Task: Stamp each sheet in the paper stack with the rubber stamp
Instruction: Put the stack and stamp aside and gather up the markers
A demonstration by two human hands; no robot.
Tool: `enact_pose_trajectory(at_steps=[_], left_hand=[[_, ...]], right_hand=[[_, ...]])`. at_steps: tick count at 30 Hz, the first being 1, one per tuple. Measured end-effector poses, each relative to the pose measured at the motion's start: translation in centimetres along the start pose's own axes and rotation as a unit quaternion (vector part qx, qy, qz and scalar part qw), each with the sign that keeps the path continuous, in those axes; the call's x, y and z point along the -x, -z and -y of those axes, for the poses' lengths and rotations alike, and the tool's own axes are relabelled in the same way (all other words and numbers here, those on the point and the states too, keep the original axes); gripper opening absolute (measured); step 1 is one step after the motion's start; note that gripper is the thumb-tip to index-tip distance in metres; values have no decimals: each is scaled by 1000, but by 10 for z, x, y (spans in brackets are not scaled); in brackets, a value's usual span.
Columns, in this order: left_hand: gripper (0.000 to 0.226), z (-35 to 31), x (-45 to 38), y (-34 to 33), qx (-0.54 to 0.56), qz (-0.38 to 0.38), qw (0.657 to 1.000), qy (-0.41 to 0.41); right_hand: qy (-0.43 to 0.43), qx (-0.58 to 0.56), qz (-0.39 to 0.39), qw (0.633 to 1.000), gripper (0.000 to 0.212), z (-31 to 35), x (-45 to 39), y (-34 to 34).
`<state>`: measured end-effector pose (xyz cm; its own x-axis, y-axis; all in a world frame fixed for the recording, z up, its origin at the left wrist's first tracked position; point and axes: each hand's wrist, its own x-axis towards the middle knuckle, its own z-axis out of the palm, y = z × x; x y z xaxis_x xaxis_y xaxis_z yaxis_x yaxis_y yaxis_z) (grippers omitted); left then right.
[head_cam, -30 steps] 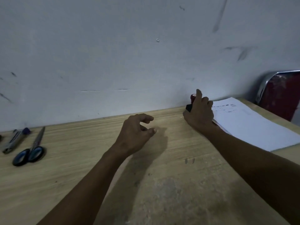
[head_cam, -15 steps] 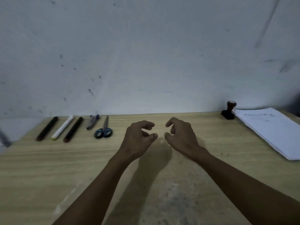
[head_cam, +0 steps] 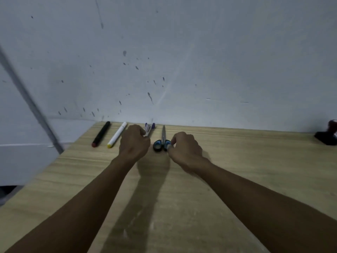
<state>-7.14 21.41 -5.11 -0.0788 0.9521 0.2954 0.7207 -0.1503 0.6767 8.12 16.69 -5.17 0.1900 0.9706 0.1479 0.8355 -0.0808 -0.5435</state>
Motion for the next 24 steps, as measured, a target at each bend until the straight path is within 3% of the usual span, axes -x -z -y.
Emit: enact_pose_trajectory(at_steps=[4, 9, 14, 19, 24], left_hand=[[29, 9, -34, -8, -60, 24, 998, -22], [27, 14, -63, -27, -126, 83, 988, -31], [27, 9, -72, -39, -162, 89, 983, -18], [24, 6, -67, -39, -126, 93, 988, 4], [25, -2, -38, -29, -25, 88, 995, 46]], right_hand=[[-22, 15, -13, 1000, 21, 12, -32, -21], [-47, 36, -15, 998, 25, 23, -71, -39], [-61, 50, -4, 997, 18, 30, -88, -40], [-67, 55, -14, 996, 22, 22, -76, -30], [-47, 65, -15, 997, 13, -2, -42, -12]])
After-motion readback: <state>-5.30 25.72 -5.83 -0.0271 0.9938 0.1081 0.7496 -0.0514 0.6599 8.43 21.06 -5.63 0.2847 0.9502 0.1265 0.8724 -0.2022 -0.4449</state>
